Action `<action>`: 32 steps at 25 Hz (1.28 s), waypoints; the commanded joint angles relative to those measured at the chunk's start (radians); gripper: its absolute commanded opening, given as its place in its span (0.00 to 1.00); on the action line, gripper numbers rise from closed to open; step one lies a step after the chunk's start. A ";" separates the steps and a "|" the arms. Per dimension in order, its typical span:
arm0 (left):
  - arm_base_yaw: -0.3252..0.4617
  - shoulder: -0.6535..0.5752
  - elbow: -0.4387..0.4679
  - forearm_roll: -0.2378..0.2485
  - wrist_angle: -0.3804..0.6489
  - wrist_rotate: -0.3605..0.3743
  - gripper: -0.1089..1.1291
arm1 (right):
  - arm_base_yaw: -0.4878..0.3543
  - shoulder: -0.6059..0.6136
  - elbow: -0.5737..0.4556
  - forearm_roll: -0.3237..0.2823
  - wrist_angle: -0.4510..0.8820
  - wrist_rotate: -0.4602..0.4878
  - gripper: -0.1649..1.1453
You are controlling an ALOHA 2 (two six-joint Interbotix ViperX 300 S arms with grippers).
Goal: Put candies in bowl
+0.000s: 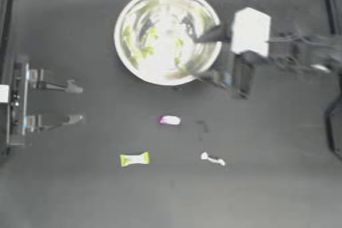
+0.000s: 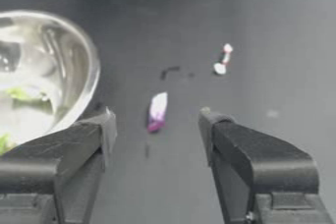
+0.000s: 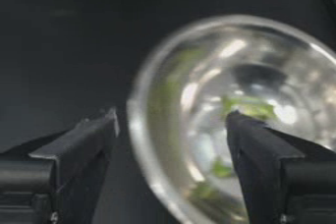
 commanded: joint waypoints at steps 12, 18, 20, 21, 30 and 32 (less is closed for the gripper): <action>0.002 0.011 -0.031 -0.002 0.054 -0.002 0.80 | 0.164 -0.430 0.233 0.112 0.107 0.005 0.84; 0.002 0.032 -0.075 -0.025 0.143 -0.025 0.83 | 0.166 -0.515 0.279 0.133 0.118 0.005 0.84; 0.002 0.060 -0.106 -0.025 0.195 -0.051 0.83 | 0.166 -0.525 0.284 0.133 0.117 0.006 0.84; 0.002 0.081 -0.121 -0.025 0.224 -0.063 0.83 | 0.166 -0.528 0.285 0.133 0.117 0.006 0.84; -0.037 0.330 -0.262 -0.008 0.336 -0.107 0.83 | 0.166 -0.538 0.304 0.141 0.110 0.006 0.84; -0.049 0.368 -0.290 -0.008 0.342 -0.109 0.83 | 0.166 -0.546 0.313 0.146 0.101 0.006 0.84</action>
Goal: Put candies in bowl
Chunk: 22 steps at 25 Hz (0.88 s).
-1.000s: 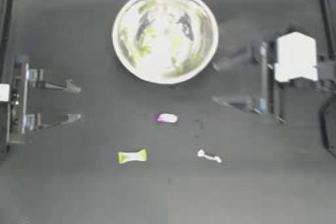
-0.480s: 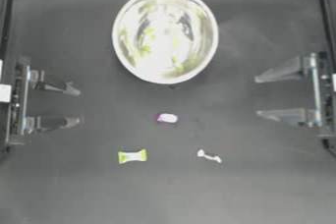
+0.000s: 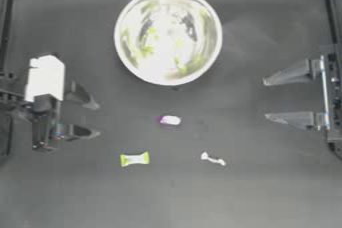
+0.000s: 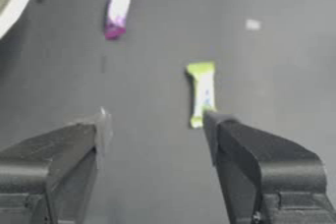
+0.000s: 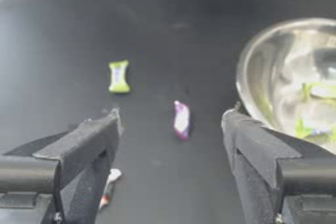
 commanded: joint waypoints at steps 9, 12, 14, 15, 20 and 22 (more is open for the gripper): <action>-0.054 0.207 -0.135 0.078 0.058 -0.106 0.83 | 0.002 -0.038 0.021 0.023 -0.023 0.000 0.84; -0.077 0.265 -0.164 0.130 0.066 -0.172 0.83 | 0.002 -0.049 0.028 0.023 -0.023 0.000 0.84; -0.087 0.304 -0.184 0.156 0.077 -0.210 0.83 | 0.002 -0.055 0.031 0.021 -0.023 0.000 0.84; -0.094 0.321 -0.193 0.166 0.084 -0.222 0.83 | 0.002 -0.057 0.031 0.021 -0.023 0.000 0.84; -0.130 0.414 -0.249 0.175 0.120 -0.239 0.92 | 0.002 -0.060 0.034 0.020 -0.021 0.000 0.84; -0.141 0.446 -0.272 0.173 0.127 -0.241 0.93 | 0.000 -0.060 0.034 0.021 -0.023 0.000 0.84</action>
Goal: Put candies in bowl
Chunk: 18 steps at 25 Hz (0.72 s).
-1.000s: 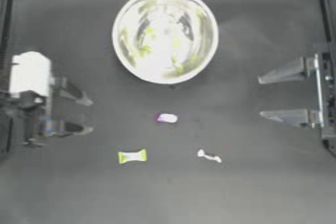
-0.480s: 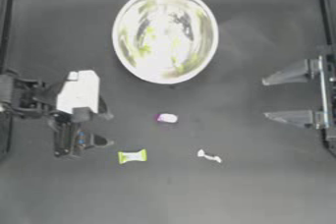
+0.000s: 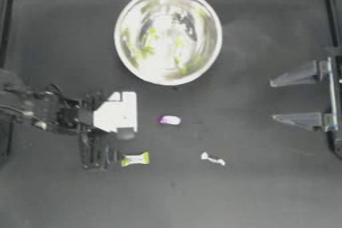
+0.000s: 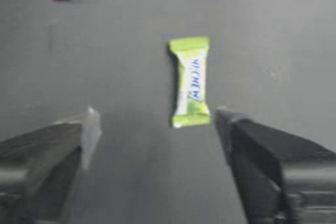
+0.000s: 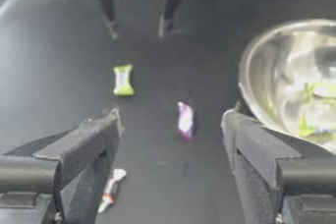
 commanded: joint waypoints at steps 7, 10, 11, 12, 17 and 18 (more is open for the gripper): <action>-0.032 0.089 -0.094 -0.002 0.006 -0.003 0.92 | 0.002 0.002 -0.005 0.005 -0.011 -0.002 0.84; -0.035 0.115 -0.106 -0.003 0.006 -0.003 0.92 | 0.002 0.002 -0.005 0.006 -0.012 -0.002 0.84; -0.035 0.124 -0.110 -0.003 0.006 -0.003 0.92 | 0.002 0.000 -0.003 0.008 -0.012 -0.002 0.84; -0.037 0.133 -0.115 -0.003 0.005 -0.003 0.92 | 0.002 -0.002 -0.003 0.008 -0.014 -0.002 0.84; -0.037 0.179 -0.132 -0.002 0.002 -0.003 0.91 | 0.002 -0.002 -0.002 0.008 -0.017 -0.002 0.84; -0.037 0.186 -0.132 -0.002 0.000 -0.003 0.91 | 0.002 -0.002 0.000 0.008 -0.018 -0.002 0.84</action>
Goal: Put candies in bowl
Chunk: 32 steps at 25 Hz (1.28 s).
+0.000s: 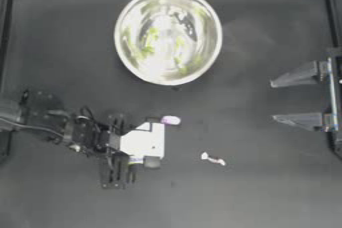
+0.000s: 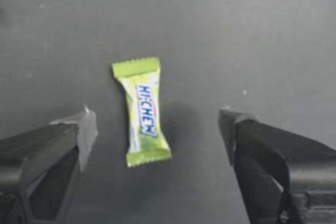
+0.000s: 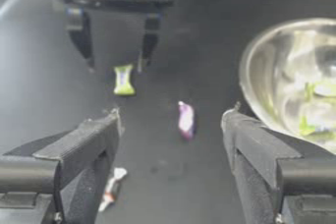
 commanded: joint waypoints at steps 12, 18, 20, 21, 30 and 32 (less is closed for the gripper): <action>0.021 0.058 -0.032 0.005 -0.009 0.000 0.91 | 0.002 0.003 -0.005 0.006 -0.028 -0.003 0.84; 0.031 0.063 -0.041 -0.002 -0.006 -0.002 0.81 | 0.002 0.003 -0.005 0.006 -0.029 -0.003 0.84; 0.029 0.063 -0.040 -0.002 0.000 -0.002 0.66 | 0.002 0.003 -0.005 0.006 -0.029 -0.002 0.84; 0.029 0.063 -0.041 -0.003 0.003 -0.002 0.58 | 0.002 0.003 -0.005 0.006 -0.029 -0.003 0.84; 0.008 0.000 -0.064 0.000 0.017 0.008 0.34 | 0.002 0.003 -0.003 0.006 -0.031 -0.002 0.84; 0.008 -0.043 -0.069 0.003 0.017 0.014 0.34 | 0.002 0.003 -0.003 0.006 -0.032 -0.002 0.84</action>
